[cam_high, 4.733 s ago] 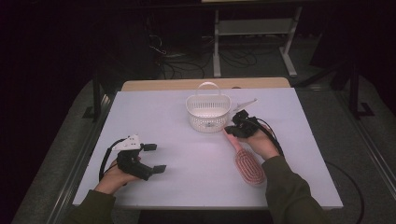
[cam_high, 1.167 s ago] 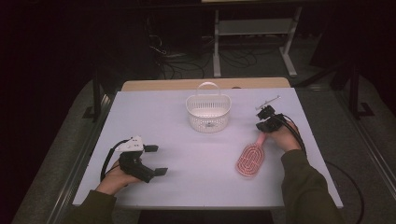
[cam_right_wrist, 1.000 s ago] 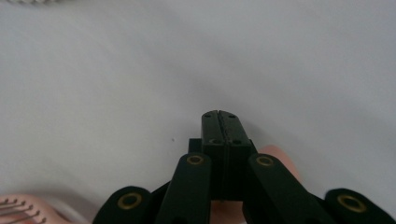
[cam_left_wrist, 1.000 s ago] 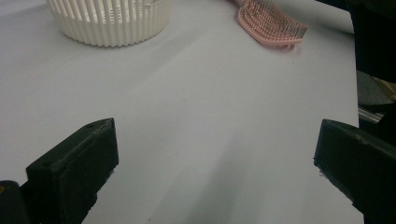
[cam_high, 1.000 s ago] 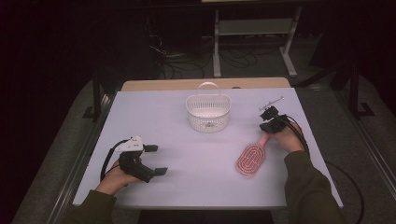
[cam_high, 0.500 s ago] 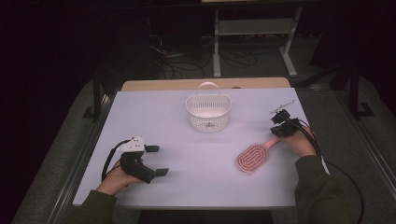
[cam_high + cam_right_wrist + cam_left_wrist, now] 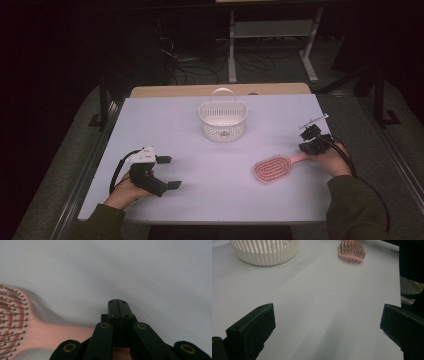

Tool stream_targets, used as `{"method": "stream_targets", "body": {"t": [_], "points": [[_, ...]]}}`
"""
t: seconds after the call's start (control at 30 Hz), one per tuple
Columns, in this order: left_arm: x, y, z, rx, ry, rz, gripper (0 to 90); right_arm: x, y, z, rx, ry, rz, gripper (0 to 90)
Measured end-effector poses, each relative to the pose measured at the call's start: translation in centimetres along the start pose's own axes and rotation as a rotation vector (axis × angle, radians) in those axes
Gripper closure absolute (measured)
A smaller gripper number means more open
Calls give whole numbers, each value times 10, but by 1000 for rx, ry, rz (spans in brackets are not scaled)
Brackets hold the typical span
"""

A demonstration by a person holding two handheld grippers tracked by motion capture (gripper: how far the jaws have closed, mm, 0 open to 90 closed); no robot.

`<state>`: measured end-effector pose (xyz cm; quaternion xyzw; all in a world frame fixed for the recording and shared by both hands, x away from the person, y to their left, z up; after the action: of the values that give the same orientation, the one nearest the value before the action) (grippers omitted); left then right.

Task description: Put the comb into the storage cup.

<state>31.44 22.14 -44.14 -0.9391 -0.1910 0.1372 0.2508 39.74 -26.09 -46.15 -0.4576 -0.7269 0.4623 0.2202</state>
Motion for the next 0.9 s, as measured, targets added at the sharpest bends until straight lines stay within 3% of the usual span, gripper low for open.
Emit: {"method": "stream_targets", "body": {"t": [0.27,0.9], "points": [[0,1,0,4,3,4,0,2,-9,16,4,7,-15,893],[-1,3,0,9,5,3,0,22,-33,58,-22,9,-94,895]]}}
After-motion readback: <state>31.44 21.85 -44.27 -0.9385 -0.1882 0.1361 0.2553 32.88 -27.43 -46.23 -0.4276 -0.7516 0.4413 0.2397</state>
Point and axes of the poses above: each handheld gripper's, and its own axes: y roughly forward along the jaws, z roughly out of its underside, x roughly to its left, the point moved 4 cm from there along y, roughly forward along the jaws
